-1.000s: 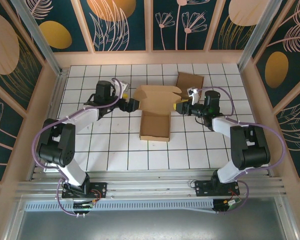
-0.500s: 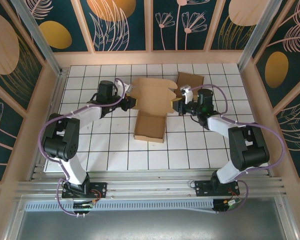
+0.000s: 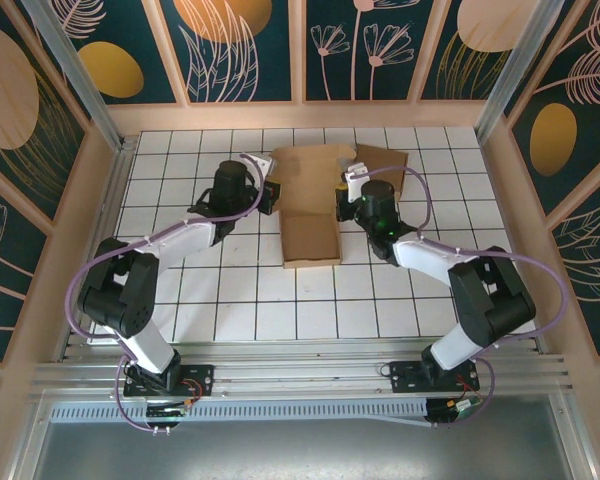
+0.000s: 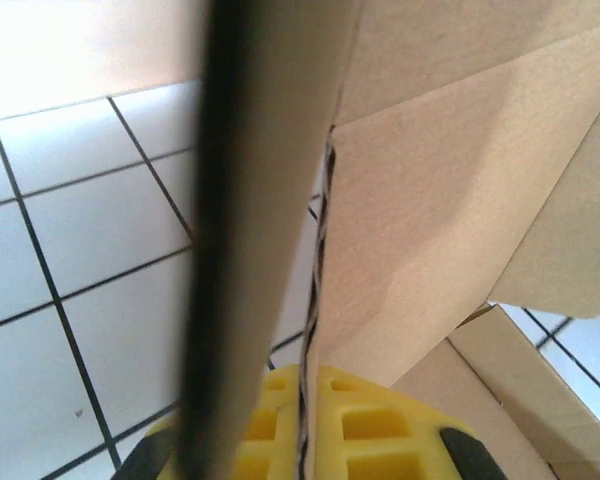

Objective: Fold the paper box

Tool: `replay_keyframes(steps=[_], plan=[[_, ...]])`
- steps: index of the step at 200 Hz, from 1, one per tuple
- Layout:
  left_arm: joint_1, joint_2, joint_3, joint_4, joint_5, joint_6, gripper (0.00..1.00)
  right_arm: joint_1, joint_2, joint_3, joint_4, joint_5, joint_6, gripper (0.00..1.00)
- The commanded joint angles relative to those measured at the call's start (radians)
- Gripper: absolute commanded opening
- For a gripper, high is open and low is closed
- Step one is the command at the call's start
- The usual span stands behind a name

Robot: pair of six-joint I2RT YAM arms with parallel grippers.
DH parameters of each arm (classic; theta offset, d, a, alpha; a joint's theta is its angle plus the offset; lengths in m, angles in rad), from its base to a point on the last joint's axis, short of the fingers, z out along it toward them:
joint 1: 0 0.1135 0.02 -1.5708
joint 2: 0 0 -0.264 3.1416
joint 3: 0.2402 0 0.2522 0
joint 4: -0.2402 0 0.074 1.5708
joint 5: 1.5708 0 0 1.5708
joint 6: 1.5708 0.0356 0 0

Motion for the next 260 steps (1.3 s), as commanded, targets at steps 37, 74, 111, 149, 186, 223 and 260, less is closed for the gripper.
replay_keyframes(steps=[37, 74, 111, 149, 186, 223, 260], plan=[[-0.081, 0.098, -0.119, 0.311, -0.221, -0.177, 0.01, 0.107, 0.107, -0.096, 0.257, 0.18, 0.194, 0.04], [-0.104, 0.112, -0.109, 0.298, -0.196, -0.184, 0.02, 0.117, 0.13, -0.122, 0.296, 0.139, 0.254, 0.06], [-0.105, 0.104, -0.107, 0.282, -0.129, -0.199, 0.03, 0.112, 0.118, -0.118, 0.244, 0.117, 0.276, 0.06], [-0.107, 0.081, -0.121, 0.265, -0.046, -0.267, 0.06, 0.115, 0.105, -0.099, 0.196, 0.108, 0.302, 0.05], [-0.108, 0.049, -0.151, 0.232, -0.014, -0.381, 0.08, 0.126, 0.122, -0.095, 0.191, 0.12, 0.311, 0.04], [-0.116, -0.02, -0.23, 0.267, -0.012, -0.406, 0.1, 0.153, 0.109, -0.148, 0.231, 0.147, 0.32, 0.03], [-0.132, -0.03, -0.267, 0.315, -0.052, -0.374, 0.11, 0.174, 0.071, -0.184, 0.229, 0.163, 0.313, 0.13]])
